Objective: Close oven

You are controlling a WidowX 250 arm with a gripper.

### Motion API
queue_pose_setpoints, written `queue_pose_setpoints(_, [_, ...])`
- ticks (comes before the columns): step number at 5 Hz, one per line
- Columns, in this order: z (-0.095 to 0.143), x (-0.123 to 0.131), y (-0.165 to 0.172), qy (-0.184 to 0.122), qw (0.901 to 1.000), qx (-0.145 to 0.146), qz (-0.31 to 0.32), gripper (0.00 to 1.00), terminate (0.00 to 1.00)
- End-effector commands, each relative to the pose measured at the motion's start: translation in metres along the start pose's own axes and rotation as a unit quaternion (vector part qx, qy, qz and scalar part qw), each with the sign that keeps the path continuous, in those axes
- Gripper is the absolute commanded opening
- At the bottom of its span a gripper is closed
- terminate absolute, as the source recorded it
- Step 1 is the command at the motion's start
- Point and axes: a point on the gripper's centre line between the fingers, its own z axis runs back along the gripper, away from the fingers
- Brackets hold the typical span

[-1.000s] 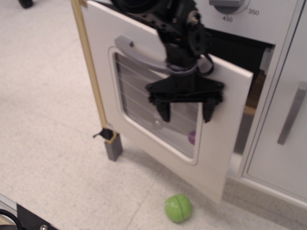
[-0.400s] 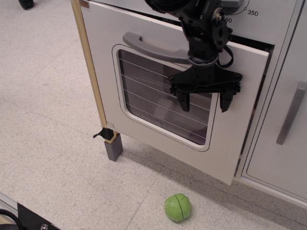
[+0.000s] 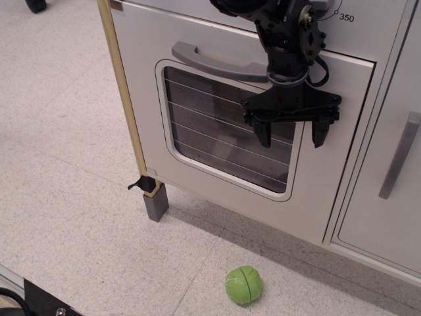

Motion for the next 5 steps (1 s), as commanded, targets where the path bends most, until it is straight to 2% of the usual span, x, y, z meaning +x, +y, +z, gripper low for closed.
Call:
queue_pose_setpoints(1, [0.02, 0.018, -0.001, -0.049, 0.9982, -0.032, -0.005, 1.0, 0.0])
queue_pose_setpoints(2, [0.016, 0.02, -0.002, -0.044, 0.9985, -0.033, -0.009, 1.0, 0.0])
queue_pose_setpoints(3, [0.027, 0.012, 0.011, -0.042, 0.9987, -0.027, -0.005, 1.0, 0.0])
queue_pose_setpoints(4, [0.027, 0.012, 0.011, -0.042, 0.9987, -0.027, -0.005, 1.0, 0.0])
queue_pose_setpoints(5, [0.027, 0.012, 0.011, -0.042, 0.9987, -0.027, -0.005, 1.0, 1.0])
